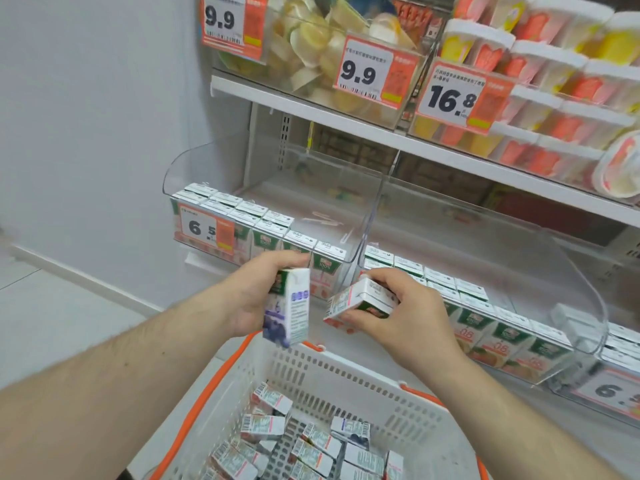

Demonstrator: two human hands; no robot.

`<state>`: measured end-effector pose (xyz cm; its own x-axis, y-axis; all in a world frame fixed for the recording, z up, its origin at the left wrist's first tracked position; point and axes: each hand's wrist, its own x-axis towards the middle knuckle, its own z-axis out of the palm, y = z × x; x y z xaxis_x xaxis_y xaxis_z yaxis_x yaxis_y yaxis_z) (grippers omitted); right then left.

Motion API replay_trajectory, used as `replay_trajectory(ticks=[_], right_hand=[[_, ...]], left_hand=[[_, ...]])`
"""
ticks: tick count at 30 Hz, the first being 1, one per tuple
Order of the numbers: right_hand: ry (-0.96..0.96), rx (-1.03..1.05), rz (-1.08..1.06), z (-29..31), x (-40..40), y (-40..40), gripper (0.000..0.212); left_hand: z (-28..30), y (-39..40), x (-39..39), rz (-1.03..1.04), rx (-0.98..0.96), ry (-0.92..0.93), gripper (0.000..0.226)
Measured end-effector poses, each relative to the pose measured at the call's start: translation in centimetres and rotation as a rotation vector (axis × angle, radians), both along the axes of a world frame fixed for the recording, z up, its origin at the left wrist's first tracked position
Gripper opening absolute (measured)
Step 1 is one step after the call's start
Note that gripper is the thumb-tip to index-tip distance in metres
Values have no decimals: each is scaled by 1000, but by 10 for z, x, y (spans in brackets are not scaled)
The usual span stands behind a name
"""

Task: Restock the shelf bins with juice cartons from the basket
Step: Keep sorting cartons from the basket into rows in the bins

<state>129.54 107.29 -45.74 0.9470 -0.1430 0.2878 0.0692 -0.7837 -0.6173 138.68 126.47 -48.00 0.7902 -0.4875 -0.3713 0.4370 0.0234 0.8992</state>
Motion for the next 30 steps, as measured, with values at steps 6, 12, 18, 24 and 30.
replay_trajectory(ticks=[6, 12, 18, 24, 30], right_hand=[[-99, -84, 30, 15, 9, 10, 50], [-208, -91, 168, 30, 13, 22, 52], [-171, -29, 251, 31, 7, 15, 77], [-102, -62, 221, 45, 28, 34, 35], [31, 170, -116, 79, 104, 32, 13]], left_hand=[[-6, -1, -5, -149, 477, -693, 36], [-4, -8, -12, -135, 304, -808, 37], [2, 5, -11, -144, 167, -755, 54], [-1, 6, -1, -77, 203, -710, 30], [0, 17, 19, 201, 211, -346, 3]])
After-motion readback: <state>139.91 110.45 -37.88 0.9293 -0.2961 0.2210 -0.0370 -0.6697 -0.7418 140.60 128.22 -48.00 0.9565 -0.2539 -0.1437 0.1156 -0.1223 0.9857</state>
